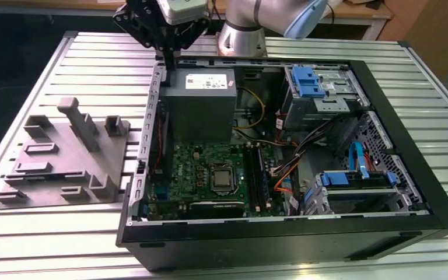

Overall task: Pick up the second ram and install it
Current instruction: 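Reach for the second ram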

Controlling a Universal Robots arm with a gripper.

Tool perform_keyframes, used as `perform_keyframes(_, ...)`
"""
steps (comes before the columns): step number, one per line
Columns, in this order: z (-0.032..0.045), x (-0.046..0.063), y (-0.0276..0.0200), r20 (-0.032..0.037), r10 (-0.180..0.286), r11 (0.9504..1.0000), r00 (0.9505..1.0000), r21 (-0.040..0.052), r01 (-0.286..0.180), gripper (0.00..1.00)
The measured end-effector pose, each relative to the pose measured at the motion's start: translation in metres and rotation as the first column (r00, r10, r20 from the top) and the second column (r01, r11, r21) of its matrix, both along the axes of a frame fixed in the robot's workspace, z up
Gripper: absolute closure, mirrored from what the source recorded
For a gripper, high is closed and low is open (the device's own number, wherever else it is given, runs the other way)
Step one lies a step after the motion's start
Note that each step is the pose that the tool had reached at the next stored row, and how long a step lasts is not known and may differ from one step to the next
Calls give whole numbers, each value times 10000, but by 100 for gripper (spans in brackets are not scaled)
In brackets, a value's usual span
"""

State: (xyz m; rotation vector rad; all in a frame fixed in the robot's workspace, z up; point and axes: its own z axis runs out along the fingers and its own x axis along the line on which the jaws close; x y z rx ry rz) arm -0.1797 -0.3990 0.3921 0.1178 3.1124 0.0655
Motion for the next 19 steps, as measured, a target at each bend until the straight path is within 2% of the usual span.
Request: perform_keyframes(19,-5,-400,0,5,-1,10000,10000,0,1,90)
